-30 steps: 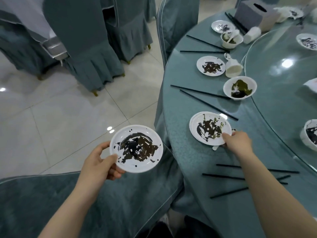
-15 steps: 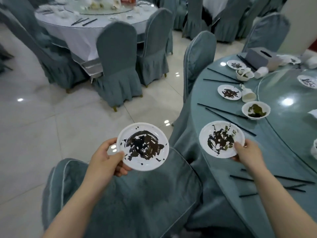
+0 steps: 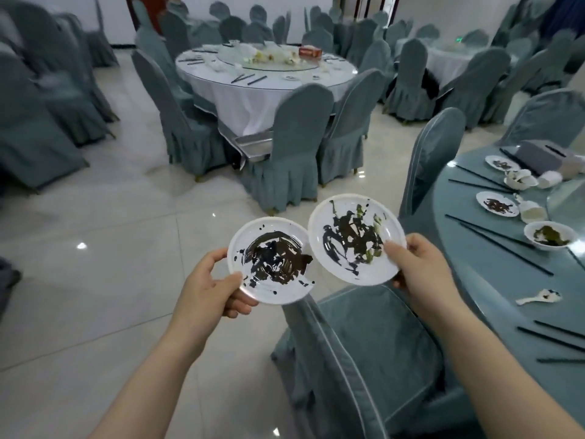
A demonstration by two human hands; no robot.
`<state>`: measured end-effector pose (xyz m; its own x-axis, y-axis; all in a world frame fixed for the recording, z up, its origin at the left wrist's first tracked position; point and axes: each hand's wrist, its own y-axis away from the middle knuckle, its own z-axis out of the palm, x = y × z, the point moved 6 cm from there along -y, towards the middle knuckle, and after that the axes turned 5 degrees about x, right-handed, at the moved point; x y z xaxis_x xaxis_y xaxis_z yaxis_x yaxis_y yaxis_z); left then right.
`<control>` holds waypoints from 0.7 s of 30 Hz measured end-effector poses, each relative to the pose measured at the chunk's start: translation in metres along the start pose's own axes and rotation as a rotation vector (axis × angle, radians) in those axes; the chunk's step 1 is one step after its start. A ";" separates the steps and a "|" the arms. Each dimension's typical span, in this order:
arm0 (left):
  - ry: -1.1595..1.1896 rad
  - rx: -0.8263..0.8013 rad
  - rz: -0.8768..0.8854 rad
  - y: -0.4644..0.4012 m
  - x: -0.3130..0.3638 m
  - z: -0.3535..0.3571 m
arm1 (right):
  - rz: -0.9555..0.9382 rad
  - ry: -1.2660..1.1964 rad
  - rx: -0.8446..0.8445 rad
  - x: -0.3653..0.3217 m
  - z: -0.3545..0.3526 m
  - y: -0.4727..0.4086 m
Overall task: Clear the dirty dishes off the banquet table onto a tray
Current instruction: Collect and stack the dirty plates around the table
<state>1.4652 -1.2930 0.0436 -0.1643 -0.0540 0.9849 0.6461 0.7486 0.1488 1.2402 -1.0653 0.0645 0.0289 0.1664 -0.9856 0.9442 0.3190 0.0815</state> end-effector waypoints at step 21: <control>-0.017 0.128 -0.134 -0.143 -0.035 -0.185 | -0.053 0.312 -0.363 0.022 0.377 -0.055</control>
<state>1.5168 -1.5204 0.0040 -0.2561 -0.1485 0.9552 0.5176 0.8135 0.2652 1.3123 -1.4312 -0.0178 -0.1684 0.3953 -0.9030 0.7648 0.6303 0.1333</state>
